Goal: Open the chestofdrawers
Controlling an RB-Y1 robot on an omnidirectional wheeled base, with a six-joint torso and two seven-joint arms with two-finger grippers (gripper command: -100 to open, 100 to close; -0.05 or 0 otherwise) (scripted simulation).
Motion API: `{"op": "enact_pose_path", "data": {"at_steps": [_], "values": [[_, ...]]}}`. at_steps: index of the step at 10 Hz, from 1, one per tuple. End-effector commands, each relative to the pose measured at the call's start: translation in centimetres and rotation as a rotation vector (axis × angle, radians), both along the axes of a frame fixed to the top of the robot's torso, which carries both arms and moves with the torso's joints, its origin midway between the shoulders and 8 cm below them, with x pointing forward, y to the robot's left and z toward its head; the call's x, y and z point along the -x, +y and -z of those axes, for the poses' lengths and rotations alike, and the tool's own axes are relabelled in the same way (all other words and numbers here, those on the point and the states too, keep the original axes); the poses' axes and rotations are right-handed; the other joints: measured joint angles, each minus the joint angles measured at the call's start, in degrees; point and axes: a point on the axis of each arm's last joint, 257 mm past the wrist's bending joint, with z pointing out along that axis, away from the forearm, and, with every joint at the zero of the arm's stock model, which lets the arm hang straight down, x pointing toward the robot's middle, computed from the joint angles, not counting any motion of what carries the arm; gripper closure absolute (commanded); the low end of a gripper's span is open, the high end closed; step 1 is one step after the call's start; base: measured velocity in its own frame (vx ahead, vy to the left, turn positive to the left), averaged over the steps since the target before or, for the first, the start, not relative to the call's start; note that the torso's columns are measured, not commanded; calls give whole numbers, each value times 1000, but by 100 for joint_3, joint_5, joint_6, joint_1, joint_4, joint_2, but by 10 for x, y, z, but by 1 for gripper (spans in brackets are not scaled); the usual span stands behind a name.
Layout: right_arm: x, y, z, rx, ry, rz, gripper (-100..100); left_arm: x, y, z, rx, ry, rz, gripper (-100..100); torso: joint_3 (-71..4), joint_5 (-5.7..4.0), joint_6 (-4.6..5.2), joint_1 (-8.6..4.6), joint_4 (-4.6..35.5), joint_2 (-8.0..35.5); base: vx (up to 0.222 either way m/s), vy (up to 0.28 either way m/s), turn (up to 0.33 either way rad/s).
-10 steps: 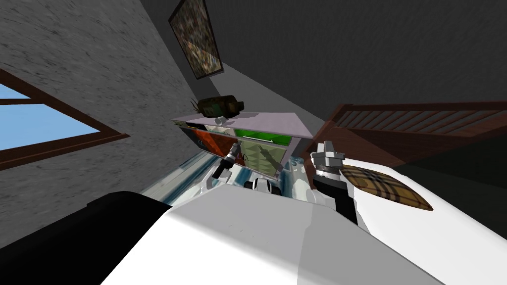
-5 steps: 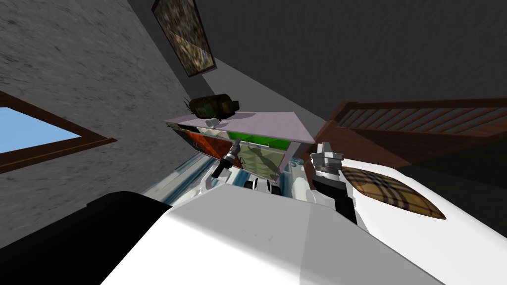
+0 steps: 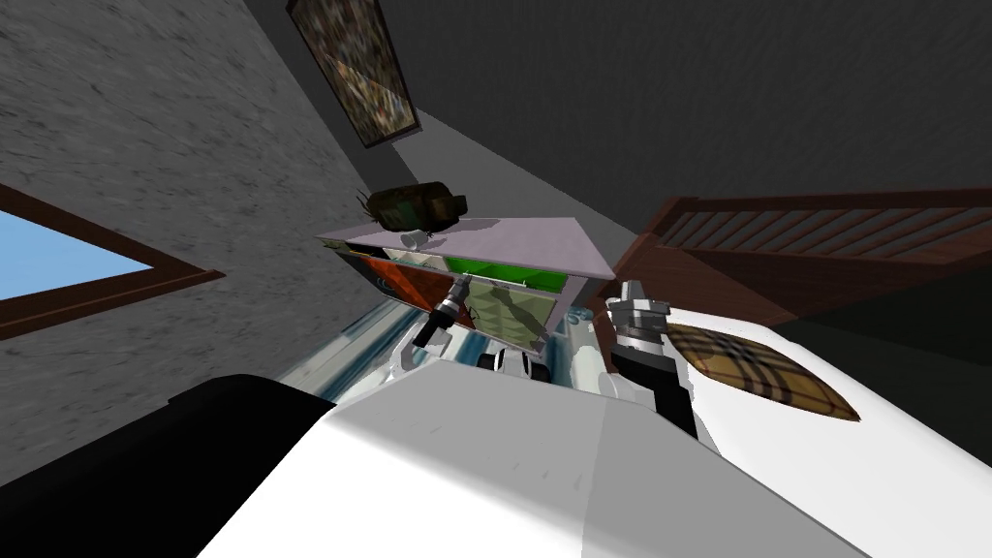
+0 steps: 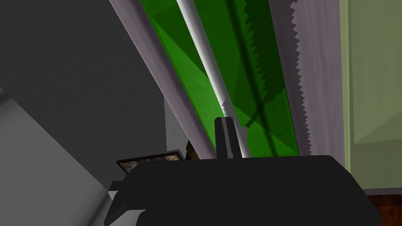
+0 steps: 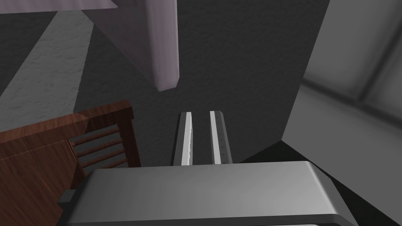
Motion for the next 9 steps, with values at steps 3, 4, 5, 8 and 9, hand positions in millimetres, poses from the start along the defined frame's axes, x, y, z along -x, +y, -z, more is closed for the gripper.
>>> {"op": "enact_pose_path", "data": {"at_steps": [3, 4, 5, 8, 9], "values": [[0, 0, 0, 0, 0, 0, 0, -15, 18, -8, 0, -10, -20, 100, -10, -5, 0, -15, -5, -19, -202, 6, -48], [0, 0, 0, 0, 0, 0, 0, -20, 23, -11, 1, -14, -27, 100, -17, -4, -1, -11, -8, -33, -205, 8, -57], [0, 0, 0, 0, 0, 0, 0, -18, 19, -9, 0, -11, -23, 100, -23, -2, -1, -8, -11, -41, -96, 3, -14], [0, 0, 0, 0, 1, 0, 0, -26, 28, 5, 5, 25, -43, -100, -62, -5, -1, -16, -29, -101, 129, -16, -43], [0, 0, 0, 0, 1, 0, 0, -29, 30, 8, 6, 36, -48, -100, -42, -2, -1, -6, -20, -70, 177, 9, -39]]}}
